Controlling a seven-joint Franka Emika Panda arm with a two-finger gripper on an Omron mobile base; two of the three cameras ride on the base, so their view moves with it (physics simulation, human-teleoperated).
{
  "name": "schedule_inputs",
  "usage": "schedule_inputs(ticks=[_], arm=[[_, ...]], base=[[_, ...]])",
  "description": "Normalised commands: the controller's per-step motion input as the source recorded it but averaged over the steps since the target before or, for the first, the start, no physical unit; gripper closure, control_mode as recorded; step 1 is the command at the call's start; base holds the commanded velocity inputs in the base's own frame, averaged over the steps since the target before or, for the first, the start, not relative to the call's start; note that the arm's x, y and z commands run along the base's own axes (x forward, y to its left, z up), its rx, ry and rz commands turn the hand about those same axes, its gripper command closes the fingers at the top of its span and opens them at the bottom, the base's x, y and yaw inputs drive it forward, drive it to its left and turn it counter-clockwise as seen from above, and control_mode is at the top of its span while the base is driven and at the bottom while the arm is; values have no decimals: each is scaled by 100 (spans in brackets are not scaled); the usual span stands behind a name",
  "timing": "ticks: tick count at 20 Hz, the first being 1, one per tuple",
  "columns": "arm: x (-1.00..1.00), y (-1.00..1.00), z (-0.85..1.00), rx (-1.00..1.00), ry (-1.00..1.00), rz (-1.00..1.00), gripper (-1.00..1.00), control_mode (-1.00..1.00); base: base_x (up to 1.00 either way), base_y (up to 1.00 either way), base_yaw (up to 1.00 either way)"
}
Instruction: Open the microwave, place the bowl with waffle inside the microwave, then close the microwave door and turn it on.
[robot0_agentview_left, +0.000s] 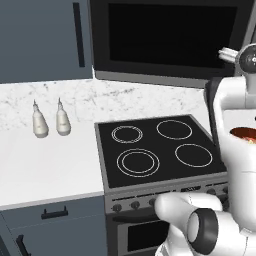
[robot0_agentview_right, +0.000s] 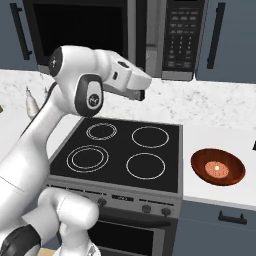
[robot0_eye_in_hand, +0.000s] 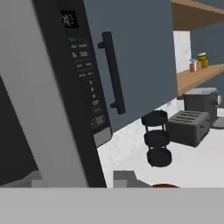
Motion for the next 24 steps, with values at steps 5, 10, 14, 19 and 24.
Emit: schedule_inputs(ticks=[5,10,14,19,24], arm=[[-100,-14,0,-14,-12,-8,100,-100],[-100,-9,-2,-12,-21,-4,100,-100],[-100,0,-8,-14,-19,-5,100,-100],[-100,15,-9,-19,-14,-12,100,-100],[-100,49,-17,-26,-11,-15,100,-100]], base=[[0,0,0],[0,0,0],[0,0,0],[0,0,0],[0,0,0]])
